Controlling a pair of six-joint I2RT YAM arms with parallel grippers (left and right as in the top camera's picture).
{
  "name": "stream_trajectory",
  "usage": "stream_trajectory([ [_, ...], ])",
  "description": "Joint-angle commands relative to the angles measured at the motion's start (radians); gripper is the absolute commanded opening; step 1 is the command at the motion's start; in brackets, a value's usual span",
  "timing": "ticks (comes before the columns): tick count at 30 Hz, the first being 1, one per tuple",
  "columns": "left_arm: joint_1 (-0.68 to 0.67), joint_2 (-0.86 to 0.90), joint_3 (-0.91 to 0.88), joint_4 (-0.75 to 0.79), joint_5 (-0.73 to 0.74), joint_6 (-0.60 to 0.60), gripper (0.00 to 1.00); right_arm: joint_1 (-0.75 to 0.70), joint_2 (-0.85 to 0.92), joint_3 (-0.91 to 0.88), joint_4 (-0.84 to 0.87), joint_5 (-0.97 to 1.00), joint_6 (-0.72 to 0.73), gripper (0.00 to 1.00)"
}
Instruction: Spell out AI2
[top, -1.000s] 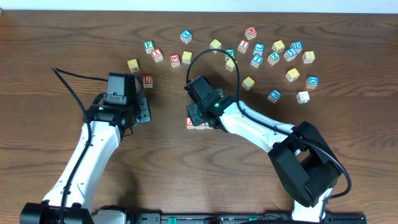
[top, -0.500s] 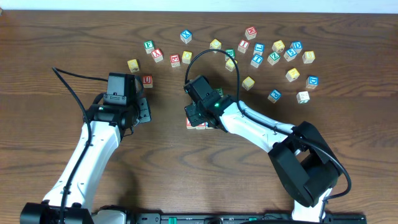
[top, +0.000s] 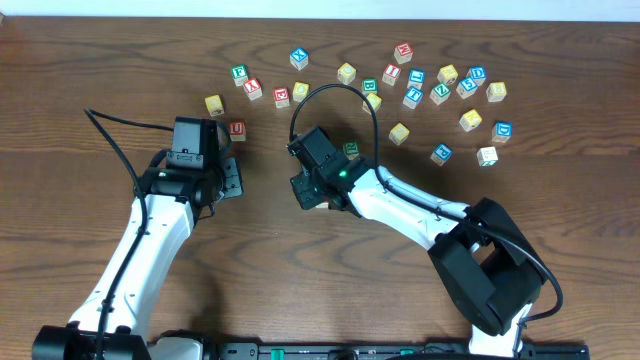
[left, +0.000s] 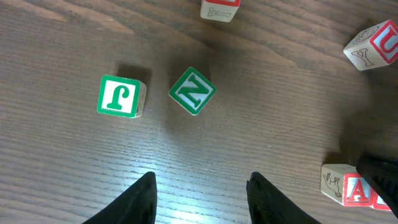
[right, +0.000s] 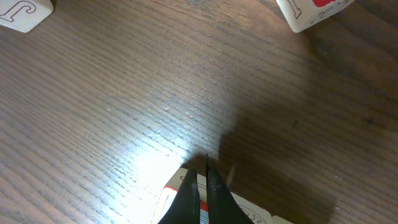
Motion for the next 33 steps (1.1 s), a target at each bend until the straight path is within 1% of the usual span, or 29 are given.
stream_trajectory([
  [1, 0.003, -0.007, 0.006, -0.007, -0.013, 0.017, 0.47, 0.006, 0.008, -0.003, -0.002, -0.002, 0.009, 0.01],
  [14, 0.003, -0.007, 0.006, -0.007, -0.013, 0.016, 0.47, 0.006, 0.008, -0.003, -0.019, -0.001, 0.010, 0.01],
  [21, 0.003, -0.007, 0.006, -0.007, -0.013, 0.017, 0.47, 0.006, 0.008, -0.003, -0.018, 0.036, 0.010, 0.01],
  [33, 0.003, -0.007, 0.006, -0.008, -0.013, 0.017, 0.47, -0.027, 0.007, -0.003, 0.036, 0.063, 0.001, 0.01],
])
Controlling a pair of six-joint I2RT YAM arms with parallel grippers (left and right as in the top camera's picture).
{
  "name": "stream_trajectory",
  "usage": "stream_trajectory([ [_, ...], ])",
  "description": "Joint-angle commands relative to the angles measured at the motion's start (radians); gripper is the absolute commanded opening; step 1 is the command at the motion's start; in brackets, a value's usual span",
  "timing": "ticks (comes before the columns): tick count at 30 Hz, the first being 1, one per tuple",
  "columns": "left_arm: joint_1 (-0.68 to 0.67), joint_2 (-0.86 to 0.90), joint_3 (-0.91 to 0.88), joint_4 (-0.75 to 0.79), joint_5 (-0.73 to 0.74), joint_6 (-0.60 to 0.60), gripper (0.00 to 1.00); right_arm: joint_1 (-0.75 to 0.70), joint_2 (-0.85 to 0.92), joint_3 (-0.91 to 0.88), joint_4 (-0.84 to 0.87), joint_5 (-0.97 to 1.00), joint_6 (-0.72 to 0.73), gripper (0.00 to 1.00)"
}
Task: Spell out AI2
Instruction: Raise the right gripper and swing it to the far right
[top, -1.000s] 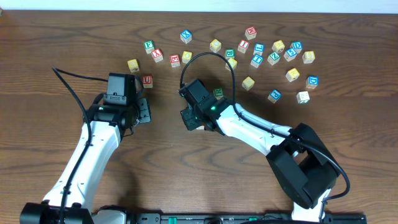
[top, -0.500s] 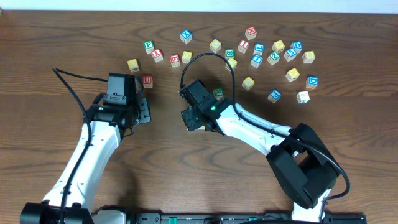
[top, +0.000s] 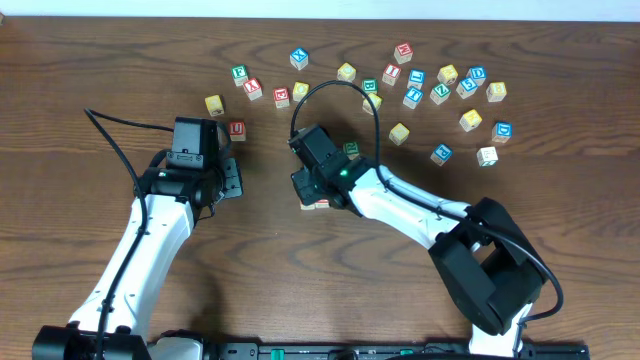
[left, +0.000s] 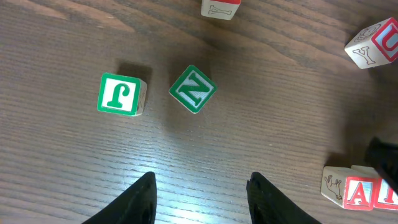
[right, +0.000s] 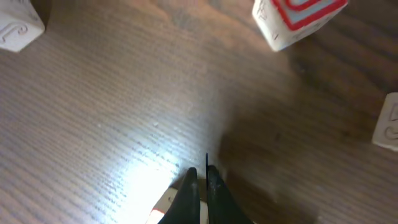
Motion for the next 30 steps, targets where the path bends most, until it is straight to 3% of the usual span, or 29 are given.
stream_trajectory([
  [1, 0.003, -0.007, 0.006, -0.004, -0.012, 0.017, 0.47, -0.024, 0.007, -0.003, 0.008, 0.022, -0.005, 0.01],
  [12, 0.003, -0.007, 0.006, -0.043, -0.012, 0.040, 0.47, -0.111, 0.006, 0.036, -0.017, 0.051, -0.003, 0.01],
  [30, 0.003, -0.007, 0.006, -0.071, 0.039, 0.049, 0.46, -0.095, 0.006, 0.036, -0.044, 0.059, -0.001, 0.01],
])
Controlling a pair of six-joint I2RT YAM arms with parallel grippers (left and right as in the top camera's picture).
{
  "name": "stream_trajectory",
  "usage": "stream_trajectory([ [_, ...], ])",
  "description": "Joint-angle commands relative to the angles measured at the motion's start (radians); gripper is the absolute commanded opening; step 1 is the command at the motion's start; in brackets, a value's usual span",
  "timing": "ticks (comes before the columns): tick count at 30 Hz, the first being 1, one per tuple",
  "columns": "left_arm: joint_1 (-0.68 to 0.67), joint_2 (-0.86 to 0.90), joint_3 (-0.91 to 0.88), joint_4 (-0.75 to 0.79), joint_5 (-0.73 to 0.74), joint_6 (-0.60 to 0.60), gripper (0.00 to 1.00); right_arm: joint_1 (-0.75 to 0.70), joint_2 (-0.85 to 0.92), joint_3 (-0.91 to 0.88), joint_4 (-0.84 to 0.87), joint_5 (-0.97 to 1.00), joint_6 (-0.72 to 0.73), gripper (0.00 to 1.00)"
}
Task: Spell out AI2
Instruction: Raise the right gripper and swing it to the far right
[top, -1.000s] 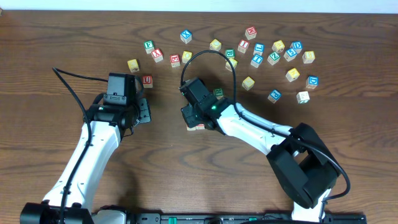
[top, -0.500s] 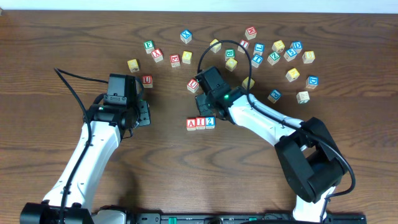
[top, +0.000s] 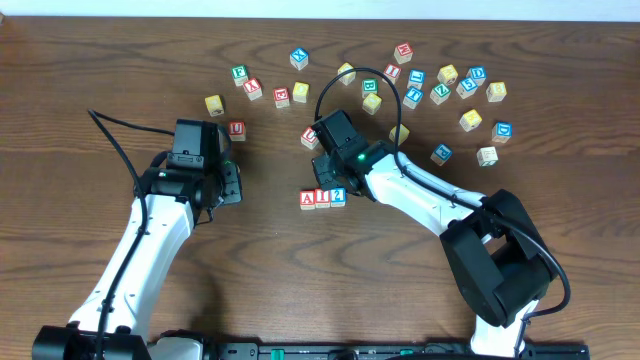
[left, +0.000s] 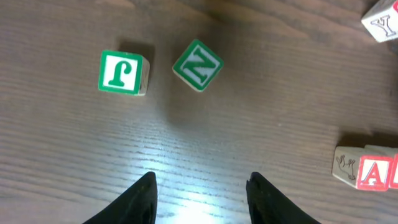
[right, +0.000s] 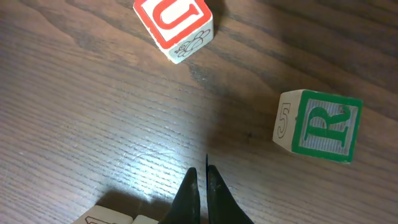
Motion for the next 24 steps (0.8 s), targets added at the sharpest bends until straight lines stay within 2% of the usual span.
stream_trajectory([
  [1, 0.001, -0.007, 0.006, -0.011, 0.053, 0.031, 0.46, -0.003, 0.006, 0.023, 0.010, 0.041, -0.001, 0.01],
  [9, -0.093, -0.007, -0.012, -0.024, 0.074, 0.051, 0.44, -0.051, -0.013, 0.066, -0.006, 0.064, -0.005, 0.01],
  [13, -0.176, -0.007, -0.034, -0.024, 0.074, 0.044, 0.40, -0.091, -0.053, 0.086, -0.016, 0.105, -0.005, 0.01],
  [15, -0.210, -0.006, -0.040, -0.024, 0.074, 0.018, 0.30, -0.113, -0.071, 0.100, -0.027, 0.119, -0.005, 0.01],
  [18, -0.252, -0.001, -0.049, -0.024, 0.074, -0.024, 0.08, -0.162, -0.106, 0.116, -0.040, 0.125, -0.005, 0.01],
  [24, -0.307, 0.037, -0.053, -0.016, 0.074, -0.050, 0.08, -0.262, -0.172, 0.118, -0.040, 0.125, -0.005, 0.01],
])
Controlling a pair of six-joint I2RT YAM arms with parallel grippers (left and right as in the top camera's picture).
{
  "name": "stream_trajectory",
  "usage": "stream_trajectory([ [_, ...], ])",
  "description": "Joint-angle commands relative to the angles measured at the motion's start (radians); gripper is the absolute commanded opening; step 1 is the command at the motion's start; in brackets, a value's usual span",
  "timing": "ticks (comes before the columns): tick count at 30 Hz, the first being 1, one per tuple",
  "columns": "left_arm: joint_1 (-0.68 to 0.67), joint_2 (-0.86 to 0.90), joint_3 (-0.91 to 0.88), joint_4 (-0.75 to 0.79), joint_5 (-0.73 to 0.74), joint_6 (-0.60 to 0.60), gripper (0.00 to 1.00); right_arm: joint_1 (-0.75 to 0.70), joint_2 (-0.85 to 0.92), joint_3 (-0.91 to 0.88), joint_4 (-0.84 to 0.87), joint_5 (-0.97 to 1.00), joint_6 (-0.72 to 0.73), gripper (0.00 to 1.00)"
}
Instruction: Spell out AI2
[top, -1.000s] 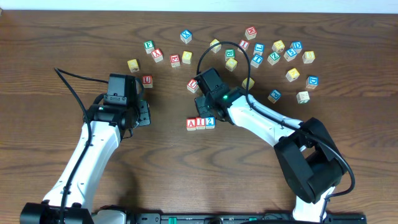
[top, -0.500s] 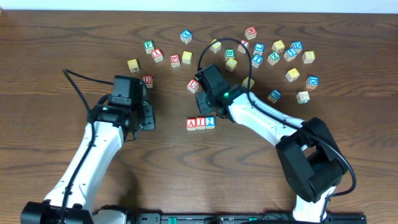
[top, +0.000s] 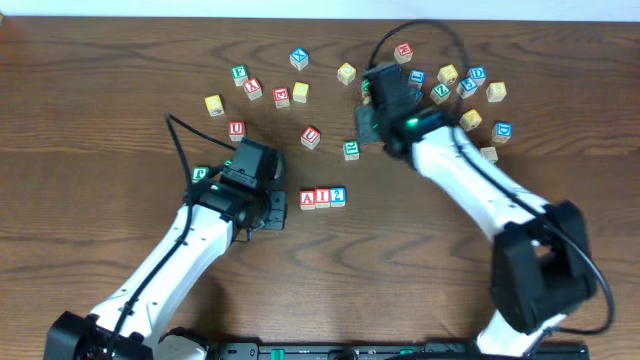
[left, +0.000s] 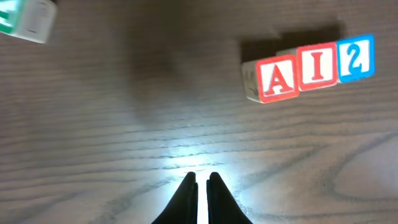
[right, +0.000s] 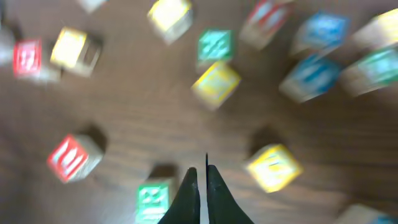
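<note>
Three blocks stand side by side in a row near the table's middle: a red A (left: 275, 77), a red I (left: 318, 63) and a blue 2 (left: 354, 57). In the overhead view the row (top: 322, 197) reads A I 2. My left gripper (top: 270, 212) is just left of the row, shut and holding nothing, its tips (left: 202, 178) close to the wood. My right gripper (top: 366, 127) is farther back among loose blocks, also shut and holding nothing (right: 202, 171). The right wrist view is blurred.
Several loose letter blocks lie scattered along the back of the table (top: 440, 85). A red U block (top: 311, 136) and a green block (top: 351, 150) sit just behind the row. Another green block (top: 200, 173) lies left of my left arm.
My left gripper was open over the green J and N blocks at the left; now it is shut, right beside the A I 2 row. My right gripper is farther back among the scattered blocks.
My right gripper was shut and low at the row while the left stood open at the left. Then the right gripper was behind the row, with A, I and 2 standing together. Now the right is farther back and the left is shut beside the row.
</note>
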Motion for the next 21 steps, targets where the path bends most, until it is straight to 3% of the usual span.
stream_trajectory([
  [1, -0.029, 0.035, -0.011, 0.006, 0.000, -0.039, 0.07, -0.059, -0.058, 0.020, -0.002, 0.022, -0.005, 0.01],
  [9, -0.112, 0.134, -0.011, 0.066, 0.064, -0.044, 0.08, -0.178, -0.080, 0.020, -0.019, 0.014, -0.005, 0.01],
  [21, -0.207, 0.272, -0.011, 0.182, 0.061, -0.091, 0.07, -0.196, -0.080, 0.020, -0.028, 0.014, -0.028, 0.01],
])
